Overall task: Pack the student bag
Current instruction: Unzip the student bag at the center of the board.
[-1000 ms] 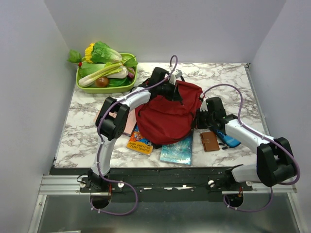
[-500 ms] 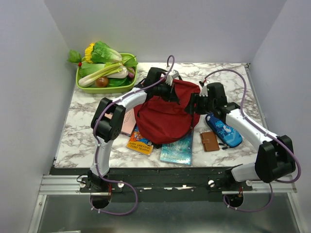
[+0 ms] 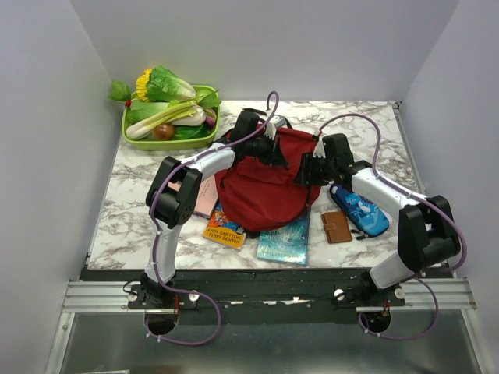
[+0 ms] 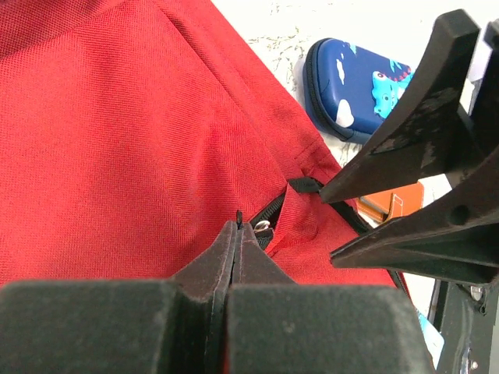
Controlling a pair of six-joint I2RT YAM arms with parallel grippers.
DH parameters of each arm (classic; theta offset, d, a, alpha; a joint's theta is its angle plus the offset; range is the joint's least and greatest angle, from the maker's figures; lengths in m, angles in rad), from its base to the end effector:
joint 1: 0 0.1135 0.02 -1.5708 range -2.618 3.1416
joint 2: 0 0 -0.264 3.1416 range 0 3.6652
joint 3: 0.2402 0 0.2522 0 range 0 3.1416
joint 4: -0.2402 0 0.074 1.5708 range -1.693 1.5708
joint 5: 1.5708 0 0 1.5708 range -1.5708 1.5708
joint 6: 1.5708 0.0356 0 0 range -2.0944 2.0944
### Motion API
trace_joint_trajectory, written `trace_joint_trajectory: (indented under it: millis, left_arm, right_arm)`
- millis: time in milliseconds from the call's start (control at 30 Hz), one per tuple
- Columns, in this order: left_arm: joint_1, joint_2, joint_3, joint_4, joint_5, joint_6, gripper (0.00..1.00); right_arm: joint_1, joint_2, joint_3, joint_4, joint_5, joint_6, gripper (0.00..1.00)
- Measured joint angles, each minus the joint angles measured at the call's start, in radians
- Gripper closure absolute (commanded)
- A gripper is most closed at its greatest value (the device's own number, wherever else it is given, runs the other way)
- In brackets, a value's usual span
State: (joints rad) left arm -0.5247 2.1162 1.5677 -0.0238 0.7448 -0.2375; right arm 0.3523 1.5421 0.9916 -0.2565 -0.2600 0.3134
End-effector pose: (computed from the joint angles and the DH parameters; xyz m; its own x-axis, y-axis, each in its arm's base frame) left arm 0.4046 -0.2621 0.2084 -0.6582 0.1811 -0.7307 0.7270 0.4048 -0.5546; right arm 0.3043 0.1216 0.2221 -0.7991 0.0237 -0.6007 -0.2670 0.8813 0.3899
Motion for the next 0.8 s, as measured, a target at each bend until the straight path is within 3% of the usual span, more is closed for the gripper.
trace_joint_trajectory:
  millis: [267,367,533,800]
  left_arm:
    - [-0.001,0.000,0.000,0.012,0.000,-0.003,1.00]
    - [-0.001,-0.002,0.000,0.016,0.000,-0.004,1.00]
    - [-0.001,-0.005,0.000,0.017,0.001,-0.008,1.00]
    - [-0.001,-0.007,-0.014,0.025,0.000,-0.011,1.00]
  right_arm:
    - [0.000,0.053,-0.001,0.030,-0.002,0.004,0.54]
    - [0.000,0.072,-0.001,0.041,-0.002,0.009,0.62]
    - [-0.001,0.087,-0.006,0.058,-0.003,0.023,0.99]
    - [-0.001,0.014,-0.051,0.069,0.002,0.026,0.99]
